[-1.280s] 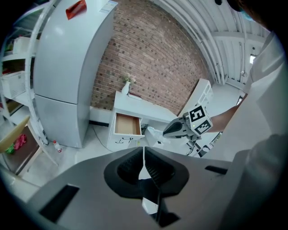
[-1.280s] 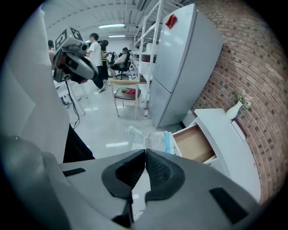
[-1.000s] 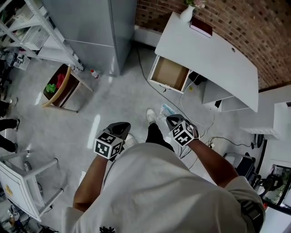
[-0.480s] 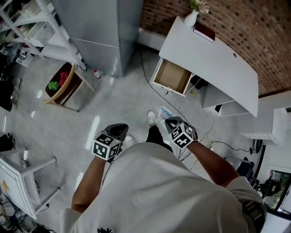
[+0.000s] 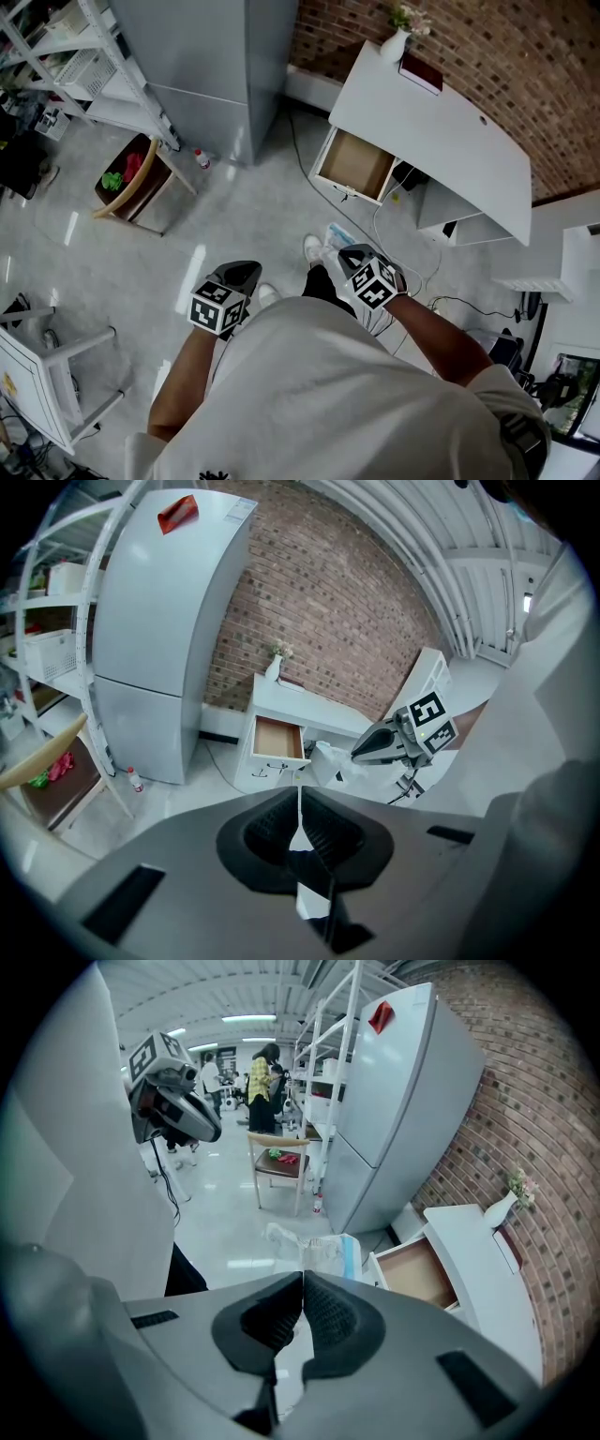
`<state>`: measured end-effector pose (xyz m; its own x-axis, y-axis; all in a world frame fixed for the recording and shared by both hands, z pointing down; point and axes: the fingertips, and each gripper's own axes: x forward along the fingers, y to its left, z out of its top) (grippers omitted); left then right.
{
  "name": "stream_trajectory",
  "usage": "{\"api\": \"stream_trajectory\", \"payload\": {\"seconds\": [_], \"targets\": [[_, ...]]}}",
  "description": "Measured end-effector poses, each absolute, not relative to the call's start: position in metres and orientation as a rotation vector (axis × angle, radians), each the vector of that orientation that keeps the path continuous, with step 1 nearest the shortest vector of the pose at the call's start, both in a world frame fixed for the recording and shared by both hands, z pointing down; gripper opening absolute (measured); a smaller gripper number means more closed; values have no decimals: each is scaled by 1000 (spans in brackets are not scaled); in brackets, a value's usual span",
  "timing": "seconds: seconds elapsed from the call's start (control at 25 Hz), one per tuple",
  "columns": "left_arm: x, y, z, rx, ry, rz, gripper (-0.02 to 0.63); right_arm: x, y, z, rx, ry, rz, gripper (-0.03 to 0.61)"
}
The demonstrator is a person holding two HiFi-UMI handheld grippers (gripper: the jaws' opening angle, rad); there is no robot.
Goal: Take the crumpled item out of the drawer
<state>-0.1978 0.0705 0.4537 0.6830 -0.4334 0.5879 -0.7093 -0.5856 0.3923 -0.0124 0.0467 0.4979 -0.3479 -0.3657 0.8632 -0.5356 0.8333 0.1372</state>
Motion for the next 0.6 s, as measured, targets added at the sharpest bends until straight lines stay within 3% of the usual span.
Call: {"api": "stream_trajectory", "payload": {"seconds": [0.6], "targets": [[-193,74,457,2275,-861,588,26,-11,55,501,663,-1965,209,29]]}}
